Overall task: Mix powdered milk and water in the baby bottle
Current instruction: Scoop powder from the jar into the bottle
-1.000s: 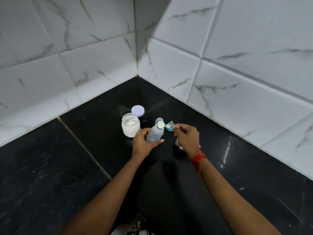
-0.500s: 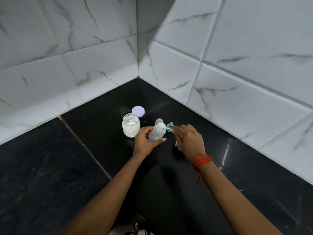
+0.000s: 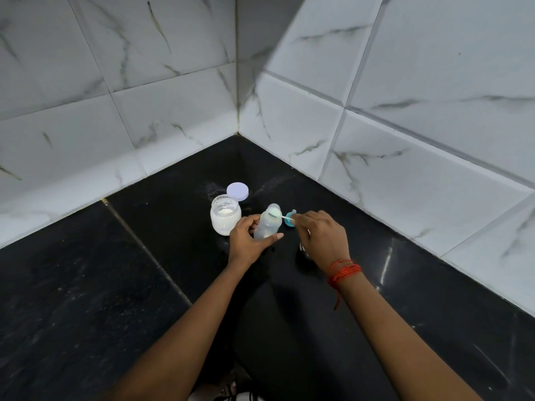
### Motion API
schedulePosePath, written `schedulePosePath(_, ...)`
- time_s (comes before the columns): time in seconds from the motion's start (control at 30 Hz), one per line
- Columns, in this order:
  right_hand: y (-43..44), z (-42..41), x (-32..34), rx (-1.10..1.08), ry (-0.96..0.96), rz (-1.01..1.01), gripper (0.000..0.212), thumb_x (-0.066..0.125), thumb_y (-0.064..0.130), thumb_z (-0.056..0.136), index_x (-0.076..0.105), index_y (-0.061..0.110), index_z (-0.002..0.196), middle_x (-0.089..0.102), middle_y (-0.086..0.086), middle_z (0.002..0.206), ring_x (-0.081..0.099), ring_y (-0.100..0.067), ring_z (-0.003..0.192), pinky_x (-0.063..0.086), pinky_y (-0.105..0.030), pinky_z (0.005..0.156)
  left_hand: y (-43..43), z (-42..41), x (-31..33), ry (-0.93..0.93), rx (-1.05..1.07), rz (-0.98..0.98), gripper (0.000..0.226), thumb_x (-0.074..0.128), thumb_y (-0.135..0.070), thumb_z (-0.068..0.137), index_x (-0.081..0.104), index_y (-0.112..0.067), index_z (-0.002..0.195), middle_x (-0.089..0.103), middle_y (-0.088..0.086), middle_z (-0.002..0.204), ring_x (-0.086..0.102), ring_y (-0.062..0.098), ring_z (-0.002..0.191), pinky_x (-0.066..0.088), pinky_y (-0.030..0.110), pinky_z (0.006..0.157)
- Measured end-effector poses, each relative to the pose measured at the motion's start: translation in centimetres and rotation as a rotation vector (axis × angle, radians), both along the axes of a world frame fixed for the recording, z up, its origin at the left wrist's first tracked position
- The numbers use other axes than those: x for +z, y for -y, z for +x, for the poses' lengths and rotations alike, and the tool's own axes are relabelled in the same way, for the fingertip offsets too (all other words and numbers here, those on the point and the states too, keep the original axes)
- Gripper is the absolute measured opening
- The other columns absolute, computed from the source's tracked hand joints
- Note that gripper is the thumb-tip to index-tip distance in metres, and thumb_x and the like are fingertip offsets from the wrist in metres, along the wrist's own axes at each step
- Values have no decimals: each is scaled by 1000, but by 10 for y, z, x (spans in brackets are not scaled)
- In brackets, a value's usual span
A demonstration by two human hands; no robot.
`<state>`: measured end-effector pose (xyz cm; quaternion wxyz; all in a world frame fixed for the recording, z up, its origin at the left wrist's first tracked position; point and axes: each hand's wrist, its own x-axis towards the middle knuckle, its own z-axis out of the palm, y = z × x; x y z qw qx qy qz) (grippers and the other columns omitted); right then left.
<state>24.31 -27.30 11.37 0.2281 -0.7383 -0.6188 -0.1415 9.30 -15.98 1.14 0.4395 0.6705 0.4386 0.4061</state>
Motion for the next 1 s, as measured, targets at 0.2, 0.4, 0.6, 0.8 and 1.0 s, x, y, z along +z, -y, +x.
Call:
schedulePosePath(0.2,-5,-4,1,-4,-18,22,13,64,25,95,76,27,100,66,10,77,55,-16,68,41,-26,49,-2,-4,1,28,10,-11,60,96,-52,59,73,-25,108,74,-10,102,70,11,94,61,34,81)
schedulePosePath(0.4,-7,-6,-1,-35,40,24,11,66,23,93,76,27,96,66,9,73,52,-14,64,39,-25,49,-3,-5,-3,32,5,-18,61,96,-53,60,73,-25,109,75,-11,103,71,11,96,62,37,83)
schedulePosePath(0.6,-10,-3,-8,-4,87,32,8,69,19,91,76,23,89,64,5,68,55,-19,58,42,-31,55,-4,-4,-4,19,11,-20,60,97,-49,60,73,-24,108,75,-11,101,70,10,94,60,31,81)
schedulePosePath(0.8,-16,-2,-11,-143,-734,-11,15,63,31,94,77,30,101,74,10,78,61,-2,61,50,-27,61,-11,0,-17,-21,-21,-44,59,100,-42,61,74,-22,110,74,-9,106,70,10,97,58,26,82)
schedulePosePath(1.0,-22,6,-15,-320,-1351,69,12,68,27,93,77,21,87,75,-10,80,45,-8,48,39,-26,49,-22,14,-33,-35,-95,-111,54,99,-27,66,70,-32,110,74,-9,112,70,6,104,57,24,89)
